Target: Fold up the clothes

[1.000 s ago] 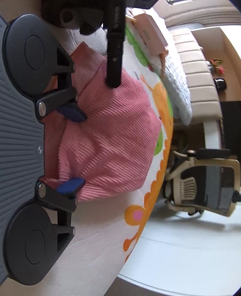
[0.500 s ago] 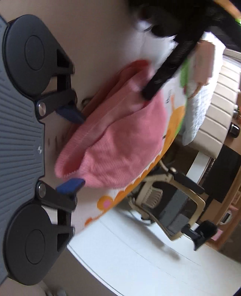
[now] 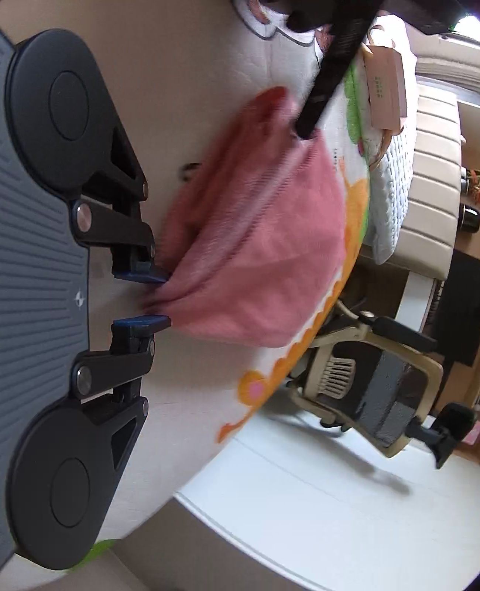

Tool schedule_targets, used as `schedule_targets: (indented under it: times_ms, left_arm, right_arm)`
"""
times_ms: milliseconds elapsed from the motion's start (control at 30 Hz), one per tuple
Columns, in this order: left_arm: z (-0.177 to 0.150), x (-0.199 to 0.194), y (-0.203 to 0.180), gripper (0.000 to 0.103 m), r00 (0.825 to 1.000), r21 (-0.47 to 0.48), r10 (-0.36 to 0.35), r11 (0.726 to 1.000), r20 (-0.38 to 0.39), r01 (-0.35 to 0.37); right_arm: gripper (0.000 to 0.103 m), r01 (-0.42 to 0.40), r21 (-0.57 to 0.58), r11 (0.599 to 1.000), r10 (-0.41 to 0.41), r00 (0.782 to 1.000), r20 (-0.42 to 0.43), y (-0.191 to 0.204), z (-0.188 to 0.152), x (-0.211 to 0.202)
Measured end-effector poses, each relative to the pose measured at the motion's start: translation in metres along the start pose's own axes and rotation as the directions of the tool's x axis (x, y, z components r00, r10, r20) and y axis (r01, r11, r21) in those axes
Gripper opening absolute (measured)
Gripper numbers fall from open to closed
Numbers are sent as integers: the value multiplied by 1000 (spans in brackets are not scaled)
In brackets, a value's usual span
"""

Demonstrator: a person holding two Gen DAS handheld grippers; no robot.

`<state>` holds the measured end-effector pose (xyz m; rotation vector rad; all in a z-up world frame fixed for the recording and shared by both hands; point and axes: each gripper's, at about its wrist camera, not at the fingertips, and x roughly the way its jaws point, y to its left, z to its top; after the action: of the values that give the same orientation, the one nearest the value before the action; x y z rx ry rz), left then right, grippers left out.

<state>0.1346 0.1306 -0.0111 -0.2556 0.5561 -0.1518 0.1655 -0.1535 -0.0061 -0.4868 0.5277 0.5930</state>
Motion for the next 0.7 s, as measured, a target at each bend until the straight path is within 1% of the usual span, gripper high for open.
schedule_targets:
  times_ms: [33,100,133,200,267,367,433,500,567,633,667,700]
  left_arm:
    - [5,-7,-3,97,999,15,-36,999,25,35]
    - [16,-14,-12,98,991,51,-111,993,70,108]
    - [16,-13,-15,99,990,66,-124,991,70,120]
    - [11,-7,-20,99,991,92,-128,988,50,123]
    - [7,0,-25,99,991,117,-131,985,30,127]
    - [1,10,-33,99,991,156,-135,979,0,133]
    - [-4,17,-38,100,990,181,-137,974,-21,138]
    - [-8,24,-43,100,990,206,-138,968,-41,144]
    - [-12,30,-48,100,988,230,-139,962,-61,149]
    - [-16,34,-51,100,988,245,-138,957,-73,152]
    - [-16,33,-51,100,988,244,-137,958,-72,151]
    - [-17,32,-51,100,988,244,-136,958,-71,149]
  right_arm:
    - [20,-5,22,1000,5,1000,8,-5,-1,-4]
    - [28,-7,63,998,5,999,32,-12,2,-9]
    - [30,-9,80,997,5,999,45,-15,4,-10]
    - [37,-10,111,994,2,998,69,-19,6,-13]
    - [38,-21,149,989,8,996,84,-23,8,-13]
    - [38,-79,238,968,55,993,105,-34,14,-10]
    - [41,-130,306,943,94,987,127,-43,22,-9]
    - [56,-183,373,910,133,979,157,-54,32,-8]
    - [57,-239,415,878,174,966,190,-62,45,-3]
    - [58,-274,413,868,202,956,211,-61,57,4]
    - [61,-281,393,876,213,955,208,-56,62,9]
    - [63,-280,368,887,225,956,187,-50,67,18]
